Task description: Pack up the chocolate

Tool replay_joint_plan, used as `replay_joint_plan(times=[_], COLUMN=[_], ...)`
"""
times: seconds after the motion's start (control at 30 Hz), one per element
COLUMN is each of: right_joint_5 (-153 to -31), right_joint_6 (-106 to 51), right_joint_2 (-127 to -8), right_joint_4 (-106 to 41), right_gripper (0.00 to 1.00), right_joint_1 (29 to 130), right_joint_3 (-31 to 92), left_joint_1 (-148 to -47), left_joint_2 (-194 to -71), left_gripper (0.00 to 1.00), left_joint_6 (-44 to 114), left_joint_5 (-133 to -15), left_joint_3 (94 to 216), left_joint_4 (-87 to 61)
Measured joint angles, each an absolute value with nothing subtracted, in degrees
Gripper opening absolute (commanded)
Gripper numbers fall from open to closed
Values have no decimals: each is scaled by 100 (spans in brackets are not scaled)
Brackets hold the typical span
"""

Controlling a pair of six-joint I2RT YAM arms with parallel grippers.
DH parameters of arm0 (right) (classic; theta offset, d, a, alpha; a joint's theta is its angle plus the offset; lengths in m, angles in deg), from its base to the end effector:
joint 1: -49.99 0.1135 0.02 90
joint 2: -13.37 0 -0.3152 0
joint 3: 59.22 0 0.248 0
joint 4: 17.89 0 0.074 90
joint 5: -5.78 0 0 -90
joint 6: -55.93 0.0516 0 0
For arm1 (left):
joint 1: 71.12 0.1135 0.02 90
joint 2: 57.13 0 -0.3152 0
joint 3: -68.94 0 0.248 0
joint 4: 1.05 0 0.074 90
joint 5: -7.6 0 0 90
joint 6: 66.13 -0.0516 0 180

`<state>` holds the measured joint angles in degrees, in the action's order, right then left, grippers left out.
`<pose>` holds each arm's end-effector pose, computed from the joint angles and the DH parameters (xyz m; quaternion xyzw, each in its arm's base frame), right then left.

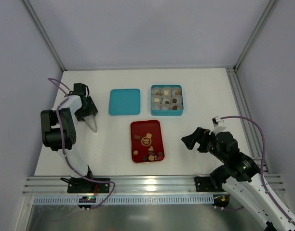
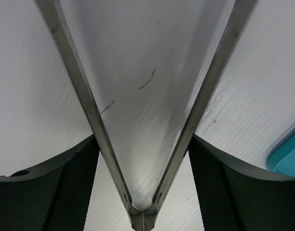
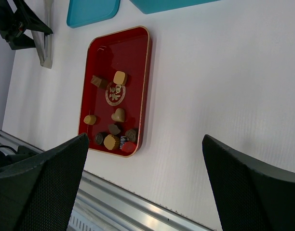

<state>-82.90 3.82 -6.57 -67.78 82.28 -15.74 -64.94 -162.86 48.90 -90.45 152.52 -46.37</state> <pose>0.0544 0.0330 0.2643 0.0476 0.8483 0.2951 0.4371 0.3801 0.0484 0.2078 -0.2764 0.9386 0.0360 0.2035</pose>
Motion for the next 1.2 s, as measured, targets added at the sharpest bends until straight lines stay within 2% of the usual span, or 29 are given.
replay_joint_plan(times=[0.23,0.43,0.7,0.87,1.03,1.2], right_joint_5=[-8295,-8297,-8297,-8297,-8292,-8275], right_joint_6=[384,384,382,377,347,307], right_joint_2=[-583,-561,-574,-778,-1261,-1737], right_joint_4=[-6821,-6841,-6843,-6837,-6837,-6793], right_gripper=[100,100,100,100,100,100], right_joint_1=[8228,8228,8228,8228,8228,8228], right_joint_3=[-1581,-1589,-1587,-1576,-1329,-870], left_joint_1=[-6492,-6492,-6494,-6667,-7065,-7085], left_joint_2=[-16279,-16212,-14955,-14102,-14496,-15486], left_gripper=[89,91,82,78,71,62], left_joint_6=[4873,4893,4976,5024,4993,4786], left_joint_5=[-9141,-9211,-9425,-9141,-8588,-7987], left_joint_3=[15110,15110,15119,15473,16360,16747], left_joint_4=[-4637,-4713,-5045,-5024,-4755,-4525])
